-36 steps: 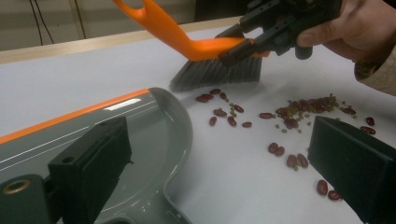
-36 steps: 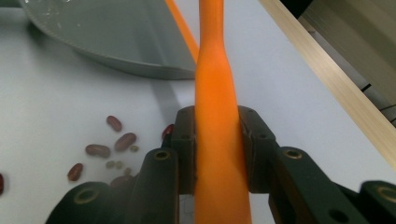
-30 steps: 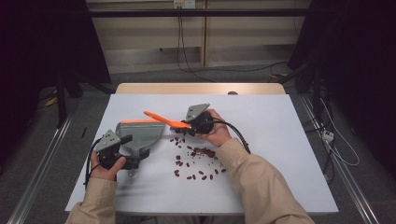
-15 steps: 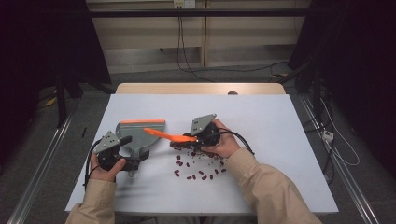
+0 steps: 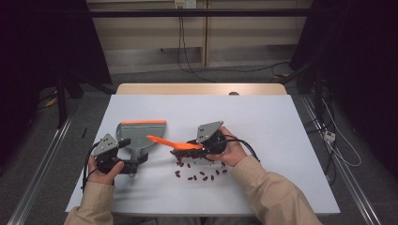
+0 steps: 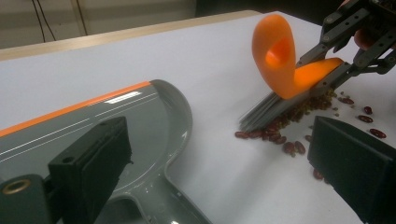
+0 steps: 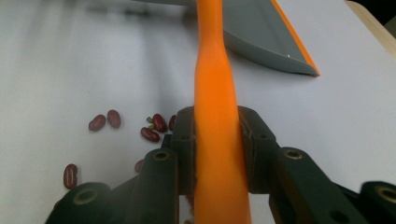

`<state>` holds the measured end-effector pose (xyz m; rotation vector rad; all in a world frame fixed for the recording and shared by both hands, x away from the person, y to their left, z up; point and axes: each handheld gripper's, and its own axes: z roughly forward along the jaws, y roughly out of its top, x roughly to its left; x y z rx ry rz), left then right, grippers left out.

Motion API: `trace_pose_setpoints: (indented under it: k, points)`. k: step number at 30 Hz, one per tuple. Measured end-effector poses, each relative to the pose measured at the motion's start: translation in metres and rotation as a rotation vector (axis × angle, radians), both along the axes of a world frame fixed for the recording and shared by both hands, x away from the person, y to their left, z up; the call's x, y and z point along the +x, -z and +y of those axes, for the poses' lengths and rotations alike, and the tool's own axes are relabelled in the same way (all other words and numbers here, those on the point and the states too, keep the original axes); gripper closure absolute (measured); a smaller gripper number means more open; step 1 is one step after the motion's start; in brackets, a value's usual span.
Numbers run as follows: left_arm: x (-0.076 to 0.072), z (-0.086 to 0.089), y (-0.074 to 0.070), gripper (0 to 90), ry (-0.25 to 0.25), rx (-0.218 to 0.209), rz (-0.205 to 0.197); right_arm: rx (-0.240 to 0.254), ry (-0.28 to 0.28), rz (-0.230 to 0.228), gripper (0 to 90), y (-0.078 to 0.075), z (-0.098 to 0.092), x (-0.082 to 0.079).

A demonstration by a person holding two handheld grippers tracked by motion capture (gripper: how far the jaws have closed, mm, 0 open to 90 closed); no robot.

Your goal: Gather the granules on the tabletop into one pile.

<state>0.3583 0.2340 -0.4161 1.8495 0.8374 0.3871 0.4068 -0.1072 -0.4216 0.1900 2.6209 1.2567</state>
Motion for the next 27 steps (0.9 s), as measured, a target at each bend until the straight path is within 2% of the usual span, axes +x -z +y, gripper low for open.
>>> trace_pose_setpoints:
  k: [3,5,6,10,14,16,17,21,24,27]
  points:
    - [0.0,0.0,0.0,5.6,0.0,0.0,0.0,0.023,0.025,-0.019,71.4,-0.003,-0.002,0.002]
    - [0.0,0.0,0.0,5.7,0.002,-0.001,0.001,0.08,0.038,-0.001,71.4,-0.006,-0.006,0.007]
    - [0.001,0.0,0.001,5.6,0.003,-0.001,0.002,0.086,0.054,-0.012,71.4,-0.007,-0.006,0.009]
    - [0.002,-0.001,0.002,5.6,0.0,0.0,0.01,0.06,0.063,-0.024,71.4,-0.008,-0.001,0.02]
    - [0.002,0.0,0.003,5.6,-0.003,0.003,0.01,0.033,0.087,-0.043,71.4,-0.001,0.012,0.033]
    - [0.001,0.001,0.003,5.6,-0.005,-0.004,0.012,0.033,0.084,-0.015,71.4,0.004,0.017,0.036]
    - [0.001,0.001,0.003,5.6,-0.006,-0.005,0.012,0.04,0.071,-0.007,71.4,0.005,0.02,0.035]
    - [0.001,0.003,0.004,5.6,-0.005,-0.003,0.017,-0.001,0.029,-0.014,71.3,0.003,0.026,0.025]
    - [0.001,0.003,0.004,5.6,-0.007,-0.004,0.012,0.015,0.002,0.016,71.4,0.001,0.024,0.018]
    - [0.0,0.002,0.004,5.6,-0.009,-0.007,0.013,0.01,-0.003,0.014,71.4,0.0,0.023,0.01]
